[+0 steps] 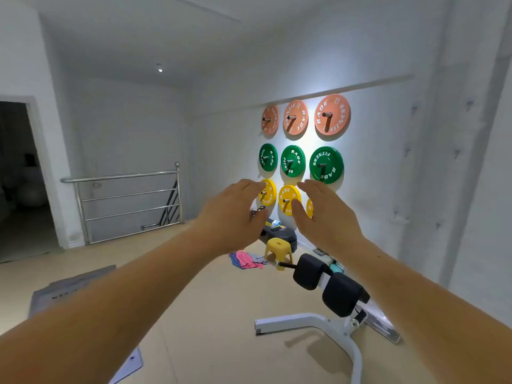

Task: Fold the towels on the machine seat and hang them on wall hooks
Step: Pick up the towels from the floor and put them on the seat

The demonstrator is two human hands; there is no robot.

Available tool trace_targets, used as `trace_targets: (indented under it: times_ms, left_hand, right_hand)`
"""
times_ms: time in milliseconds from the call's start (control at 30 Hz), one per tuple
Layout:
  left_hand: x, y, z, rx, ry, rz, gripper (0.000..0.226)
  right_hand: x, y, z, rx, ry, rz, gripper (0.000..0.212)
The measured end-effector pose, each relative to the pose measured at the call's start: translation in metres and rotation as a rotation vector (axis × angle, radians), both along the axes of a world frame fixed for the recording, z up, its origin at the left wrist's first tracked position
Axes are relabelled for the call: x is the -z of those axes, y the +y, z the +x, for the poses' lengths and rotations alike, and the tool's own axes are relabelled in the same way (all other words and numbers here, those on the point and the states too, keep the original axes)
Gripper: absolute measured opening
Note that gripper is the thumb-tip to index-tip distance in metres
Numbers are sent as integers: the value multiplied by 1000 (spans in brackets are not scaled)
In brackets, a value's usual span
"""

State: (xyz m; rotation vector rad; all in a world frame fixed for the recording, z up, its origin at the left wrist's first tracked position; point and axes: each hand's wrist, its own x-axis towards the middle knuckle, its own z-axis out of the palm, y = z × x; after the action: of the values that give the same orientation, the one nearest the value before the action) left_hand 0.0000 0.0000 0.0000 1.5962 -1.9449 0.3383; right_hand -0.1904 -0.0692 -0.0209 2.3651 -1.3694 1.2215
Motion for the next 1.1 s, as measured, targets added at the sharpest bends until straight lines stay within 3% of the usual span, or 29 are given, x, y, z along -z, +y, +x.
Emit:
trace_targets:
  times_ms: [67, 200, 433, 633, 833, 1100]
  left_hand:
    - [20, -17, 17, 18, 27, 12, 53]
    - [75, -76, 39, 36, 81, 79, 46]
    - [174, -231, 38, 79, 212, 243, 48]
    - [253, -351, 67, -33, 436, 446, 46]
    - [292, -455, 144, -131, 524, 532, 47]
    - [350, -629, 293, -240, 647, 565, 44]
  right_hand:
    - [20, -17, 15, -24, -43, 29, 39]
    - [61, -66, 31, -3, 68, 188, 37]
    - [141, -213, 33, 34, 99, 415, 30]
    - [207, -356, 45, -41, -38, 690, 31]
    - [246, -485, 138, -179, -149, 846, 22]
    - [296, -681, 295, -249, -73, 932, 17]
